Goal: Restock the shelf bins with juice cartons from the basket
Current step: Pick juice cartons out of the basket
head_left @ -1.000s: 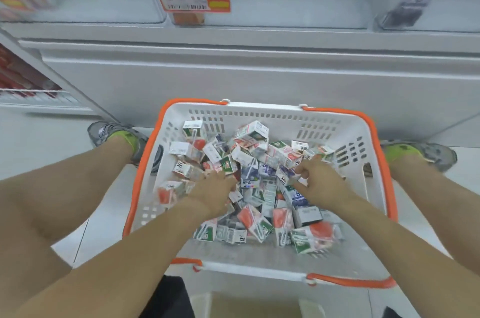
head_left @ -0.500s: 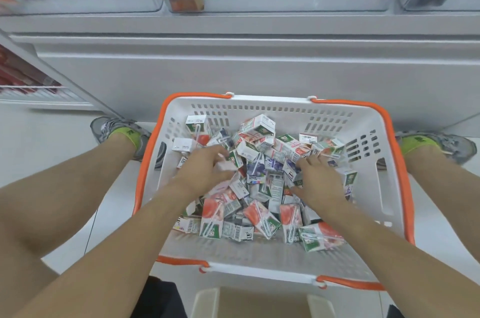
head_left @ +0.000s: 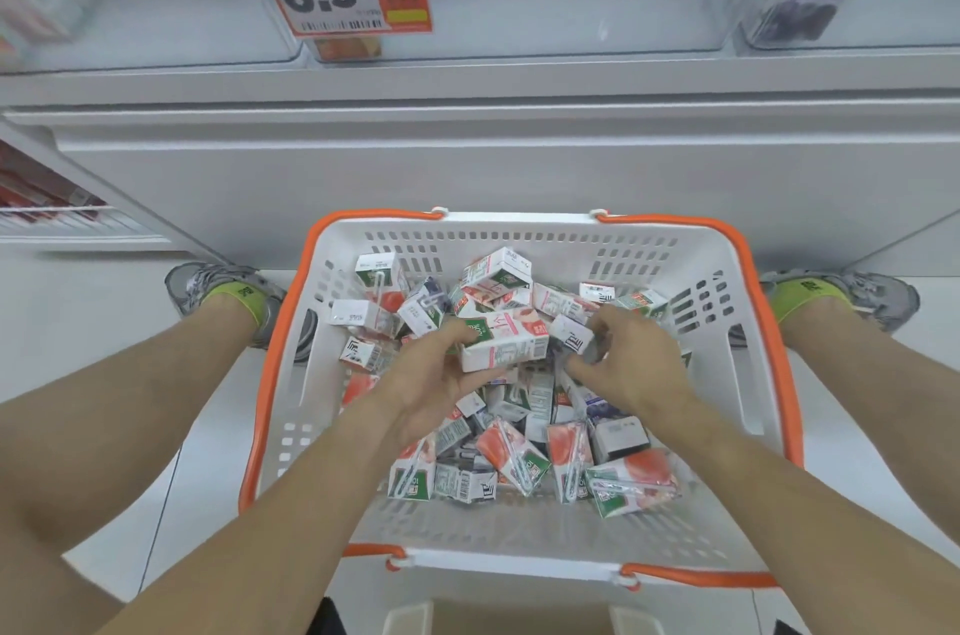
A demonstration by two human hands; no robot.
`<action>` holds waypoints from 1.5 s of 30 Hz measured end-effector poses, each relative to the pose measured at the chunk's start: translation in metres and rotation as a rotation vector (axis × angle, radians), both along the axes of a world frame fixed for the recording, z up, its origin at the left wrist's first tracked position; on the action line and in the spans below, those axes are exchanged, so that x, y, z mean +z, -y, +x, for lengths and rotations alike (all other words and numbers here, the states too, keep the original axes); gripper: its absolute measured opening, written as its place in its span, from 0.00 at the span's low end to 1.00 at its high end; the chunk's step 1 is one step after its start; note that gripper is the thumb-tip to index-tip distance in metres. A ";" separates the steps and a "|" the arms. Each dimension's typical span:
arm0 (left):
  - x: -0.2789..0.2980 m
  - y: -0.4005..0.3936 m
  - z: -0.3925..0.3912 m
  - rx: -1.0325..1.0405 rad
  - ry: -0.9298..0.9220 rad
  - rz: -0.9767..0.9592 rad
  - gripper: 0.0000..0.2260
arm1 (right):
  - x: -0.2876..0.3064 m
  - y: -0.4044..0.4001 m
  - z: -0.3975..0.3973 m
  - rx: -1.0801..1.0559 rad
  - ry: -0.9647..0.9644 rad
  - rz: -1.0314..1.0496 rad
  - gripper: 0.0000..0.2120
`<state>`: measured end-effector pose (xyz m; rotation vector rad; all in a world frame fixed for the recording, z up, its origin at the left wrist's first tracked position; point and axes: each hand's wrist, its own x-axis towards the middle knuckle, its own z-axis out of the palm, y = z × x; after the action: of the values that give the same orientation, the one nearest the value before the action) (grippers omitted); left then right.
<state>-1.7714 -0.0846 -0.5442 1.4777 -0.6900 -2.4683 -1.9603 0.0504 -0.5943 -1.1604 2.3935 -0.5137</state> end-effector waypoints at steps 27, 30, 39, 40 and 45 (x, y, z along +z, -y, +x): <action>0.057 0.004 -0.005 -0.518 -0.022 -0.320 0.23 | 0.124 0.006 0.011 0.374 0.420 -0.339 0.19; 0.069 0.004 -0.007 -0.548 -0.048 -0.407 0.21 | 0.144 0.012 -0.002 0.270 0.469 -0.291 0.33; 0.139 0.016 -0.040 -0.875 -0.037 -0.710 0.20 | 0.188 0.016 -0.036 0.178 0.686 -0.191 0.17; 0.147 0.016 -0.045 -0.891 -0.038 -0.730 0.22 | 0.195 0.014 -0.042 0.177 0.692 -0.202 0.17; 0.181 0.027 -0.069 -0.993 -0.096 -0.802 0.22 | 0.232 -0.003 -0.068 0.168 0.768 -0.274 0.15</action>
<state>-1.8401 -0.1111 -0.3632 0.7467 -2.4564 -2.1873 -2.0285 0.0535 -0.3625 -1.0080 1.5883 -1.0326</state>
